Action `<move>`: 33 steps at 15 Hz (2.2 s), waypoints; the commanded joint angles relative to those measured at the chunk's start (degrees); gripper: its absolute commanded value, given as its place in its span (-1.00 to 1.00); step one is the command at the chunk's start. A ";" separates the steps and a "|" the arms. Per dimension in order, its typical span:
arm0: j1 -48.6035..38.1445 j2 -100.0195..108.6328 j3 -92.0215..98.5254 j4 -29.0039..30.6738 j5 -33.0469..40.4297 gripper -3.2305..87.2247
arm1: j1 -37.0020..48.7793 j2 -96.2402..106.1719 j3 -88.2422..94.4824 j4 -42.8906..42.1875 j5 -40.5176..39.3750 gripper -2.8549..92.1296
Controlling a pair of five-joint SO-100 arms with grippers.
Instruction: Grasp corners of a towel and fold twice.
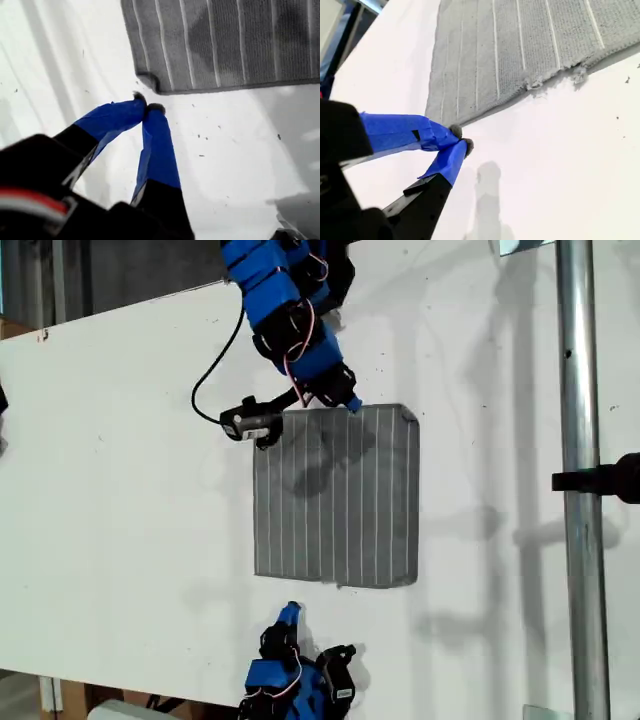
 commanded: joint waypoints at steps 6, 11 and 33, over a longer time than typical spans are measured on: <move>-1.41 0.18 0.18 -0.70 -0.26 -0.95 | -0.09 -1.14 -4.22 -2.72 -8.96 -0.03; -1.49 0.18 0.18 -0.62 -0.35 -0.94 | -2.81 -18.02 -5.98 -0.97 -7.82 -0.07; 34.72 -94.22 -82.53 3.60 -2.72 -0.99 | 2.02 -40.08 -10.55 -9.23 -4.83 -0.94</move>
